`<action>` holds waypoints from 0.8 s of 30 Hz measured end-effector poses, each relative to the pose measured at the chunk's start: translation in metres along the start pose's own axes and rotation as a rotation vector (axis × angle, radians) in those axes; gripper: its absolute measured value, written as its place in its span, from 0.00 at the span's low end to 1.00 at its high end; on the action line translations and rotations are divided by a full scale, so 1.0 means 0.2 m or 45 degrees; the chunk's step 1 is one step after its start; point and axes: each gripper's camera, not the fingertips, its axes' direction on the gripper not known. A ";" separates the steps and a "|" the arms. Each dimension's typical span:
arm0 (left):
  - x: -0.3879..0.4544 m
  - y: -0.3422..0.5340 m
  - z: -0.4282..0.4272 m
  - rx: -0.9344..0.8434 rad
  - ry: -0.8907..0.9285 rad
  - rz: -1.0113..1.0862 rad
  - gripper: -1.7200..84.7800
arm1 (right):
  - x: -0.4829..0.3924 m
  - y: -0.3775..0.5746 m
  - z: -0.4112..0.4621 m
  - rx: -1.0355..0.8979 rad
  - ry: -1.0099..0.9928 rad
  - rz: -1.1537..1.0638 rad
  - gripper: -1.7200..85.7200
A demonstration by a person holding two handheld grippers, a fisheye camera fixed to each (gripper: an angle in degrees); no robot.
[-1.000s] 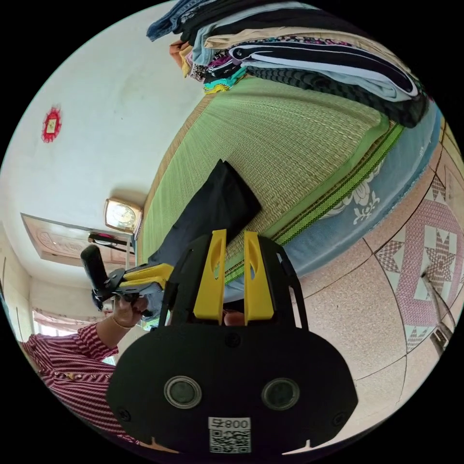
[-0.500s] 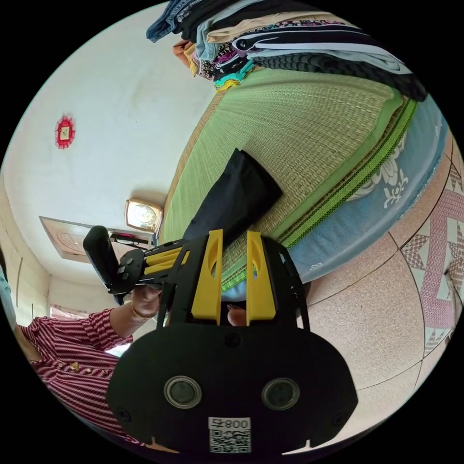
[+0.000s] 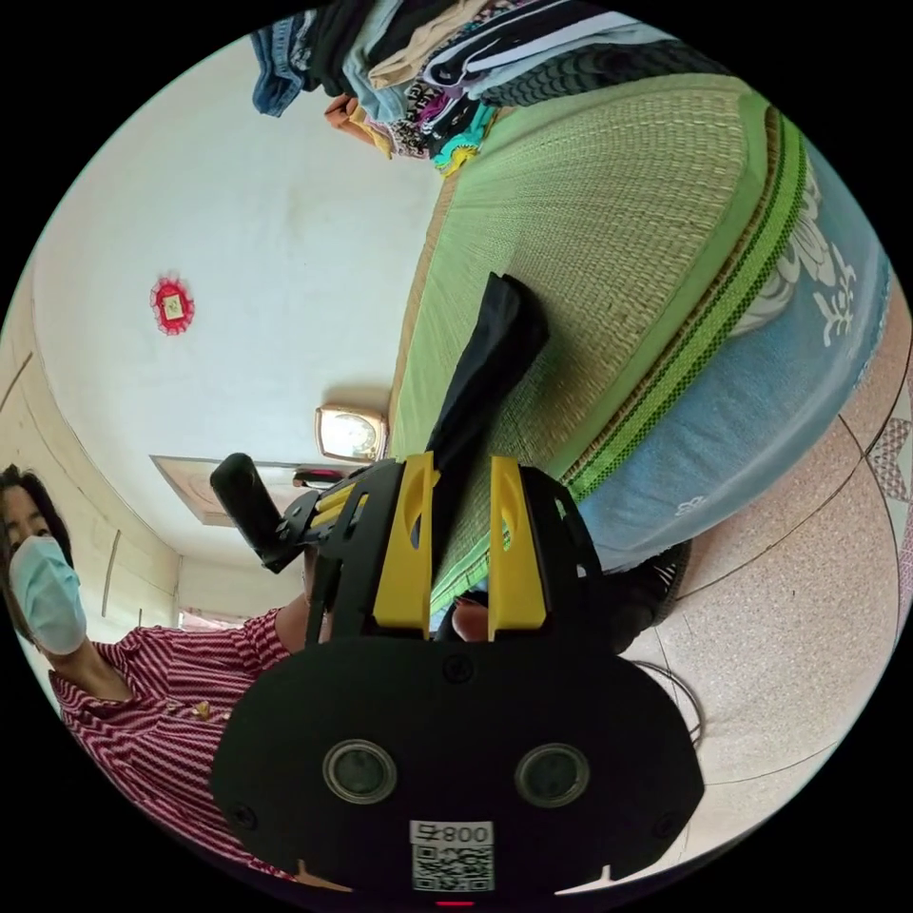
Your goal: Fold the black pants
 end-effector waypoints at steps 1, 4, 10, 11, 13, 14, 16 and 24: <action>0.02 -0.01 -0.01 -0.002 -0.008 0.010 0.04 | 0.02 -0.02 -0.01 0.025 0.003 0.007 0.12; 0.06 -0.05 -0.03 -0.019 0.002 0.027 0.05 | 0.06 -0.07 -0.05 0.094 0.008 0.035 0.12; 0.10 -0.11 -0.08 -0.038 0.033 0.029 0.05 | 0.10 -0.09 -0.15 0.188 -0.002 0.069 0.12; 0.11 -0.12 -0.09 -0.036 0.031 0.032 0.05 | 0.11 -0.09 -0.15 0.196 -0.005 0.072 0.12; 0.12 -0.14 -0.10 -0.040 0.040 0.028 0.05 | 0.11 -0.08 -0.17 0.195 -0.028 0.064 0.14; 0.12 -0.14 -0.11 -0.037 0.048 0.023 0.05 | 0.11 -0.08 -0.17 0.192 -0.036 0.059 0.14; 0.13 -0.15 -0.13 -0.039 0.061 0.019 0.05 | 0.11 -0.06 -0.15 0.180 -0.067 0.050 0.15; 0.12 -0.20 -0.21 -0.038 0.165 0.031 0.05 | 0.10 -0.08 -0.10 0.203 -0.063 0.079 0.13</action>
